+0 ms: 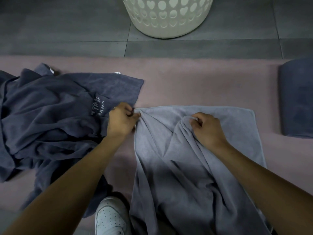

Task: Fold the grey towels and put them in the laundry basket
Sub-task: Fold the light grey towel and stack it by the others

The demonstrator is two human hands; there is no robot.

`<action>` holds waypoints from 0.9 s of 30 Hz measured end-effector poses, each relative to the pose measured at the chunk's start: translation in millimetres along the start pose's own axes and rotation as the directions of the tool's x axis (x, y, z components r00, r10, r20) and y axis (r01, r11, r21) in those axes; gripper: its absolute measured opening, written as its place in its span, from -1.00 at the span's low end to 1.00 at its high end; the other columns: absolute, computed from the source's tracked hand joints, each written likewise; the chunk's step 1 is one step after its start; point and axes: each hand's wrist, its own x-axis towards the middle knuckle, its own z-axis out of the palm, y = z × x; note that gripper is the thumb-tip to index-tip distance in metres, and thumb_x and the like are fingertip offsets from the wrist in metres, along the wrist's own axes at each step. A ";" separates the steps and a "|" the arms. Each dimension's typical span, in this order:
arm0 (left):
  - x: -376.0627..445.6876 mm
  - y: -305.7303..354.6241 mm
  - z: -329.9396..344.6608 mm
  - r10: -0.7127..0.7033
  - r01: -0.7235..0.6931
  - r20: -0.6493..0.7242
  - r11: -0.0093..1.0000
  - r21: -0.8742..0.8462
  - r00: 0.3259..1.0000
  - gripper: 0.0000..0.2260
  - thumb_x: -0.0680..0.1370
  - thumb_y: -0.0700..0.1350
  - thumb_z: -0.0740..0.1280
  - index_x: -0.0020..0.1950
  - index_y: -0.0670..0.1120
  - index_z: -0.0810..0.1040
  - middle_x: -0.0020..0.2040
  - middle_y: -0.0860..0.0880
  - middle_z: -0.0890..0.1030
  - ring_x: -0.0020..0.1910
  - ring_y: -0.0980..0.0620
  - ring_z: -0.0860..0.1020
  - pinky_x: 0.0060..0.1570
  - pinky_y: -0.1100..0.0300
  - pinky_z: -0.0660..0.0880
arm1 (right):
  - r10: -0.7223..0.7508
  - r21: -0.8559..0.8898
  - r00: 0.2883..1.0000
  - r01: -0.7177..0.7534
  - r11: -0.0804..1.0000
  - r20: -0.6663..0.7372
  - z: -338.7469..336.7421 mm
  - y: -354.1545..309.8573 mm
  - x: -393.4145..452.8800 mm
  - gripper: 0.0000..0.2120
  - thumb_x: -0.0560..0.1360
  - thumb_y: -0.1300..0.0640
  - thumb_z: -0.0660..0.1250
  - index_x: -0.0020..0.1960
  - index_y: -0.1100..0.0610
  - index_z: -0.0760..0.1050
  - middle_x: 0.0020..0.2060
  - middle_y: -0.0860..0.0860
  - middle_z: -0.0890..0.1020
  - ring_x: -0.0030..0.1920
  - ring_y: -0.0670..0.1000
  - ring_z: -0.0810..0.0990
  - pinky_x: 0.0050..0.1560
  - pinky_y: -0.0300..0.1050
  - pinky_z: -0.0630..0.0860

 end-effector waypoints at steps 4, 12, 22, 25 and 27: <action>-7.6 -0.8 3.7 -0.083 0.076 -0.039 0.986 -0.149 0.996 -0.88 0.43 -0.11 0.51 -0.21 -0.07 0.60 -0.33 0.05 0.63 -0.35 0.16 0.59 -0.21 0.25 0.57 | 0.002 0.000 1.000 -0.002 1.000 -0.005 2.3 -2.9 -0.2 -0.84 0.59 0.19 0.23 -0.08 0.20 0.56 -0.27 0.05 0.63 -0.24 0.01 0.59 -0.28 -0.39 0.44; -9.1 2.5 2.2 -0.001 0.001 0.002 0.984 -0.177 1.000 -0.85 0.45 -0.16 0.48 0.00 -0.06 0.62 -0.20 0.04 0.65 -0.22 0.12 0.62 -0.12 0.27 0.56 | 0.010 0.016 1.000 -0.010 1.000 -0.003 3.3 -3.6 -2.5 -0.83 0.60 0.16 0.23 -0.04 0.18 0.57 -0.23 0.03 0.64 -0.20 -0.01 0.61 -0.28 -0.43 0.44; -20.7 1.2 0.9 -0.134 0.114 -0.045 0.943 -0.312 0.990 -0.93 0.45 -0.18 0.49 -0.19 -0.12 0.62 -0.32 0.01 0.66 -0.43 0.10 0.60 -0.37 0.29 0.53 | 0.025 0.059 1.000 -0.025 0.998 0.004 1.5 -1.5 -4.0 -0.85 0.60 0.15 0.23 -0.07 0.12 0.56 -0.28 -0.05 0.60 -0.29 -0.14 0.54 -0.30 -0.52 0.41; -16.2 -1.0 -7.2 -0.086 0.096 0.046 0.959 -0.267 0.995 -0.97 0.49 -0.23 0.44 -0.15 -0.15 0.67 -0.27 -0.02 0.68 -0.37 0.15 0.61 -0.30 0.37 0.52 | 0.025 0.056 1.000 -0.026 0.998 0.008 2.2 -1.9 -3.0 -0.84 0.60 0.14 0.23 -0.08 0.12 0.56 -0.28 -0.05 0.60 -0.28 -0.13 0.54 -0.31 -0.51 0.41; -7.3 1.3 -9.4 -0.059 0.080 0.116 0.979 -0.187 0.991 -0.92 0.49 -0.22 0.44 -0.20 -0.09 0.66 -0.28 0.00 0.67 -0.40 0.26 0.56 -0.30 0.40 0.47 | 0.028 0.055 1.000 -0.029 0.998 0.012 2.0 -2.5 -2.6 -0.84 0.61 0.13 0.22 -0.08 0.10 0.55 -0.27 -0.06 0.60 -0.27 -0.13 0.55 -0.31 -0.51 0.41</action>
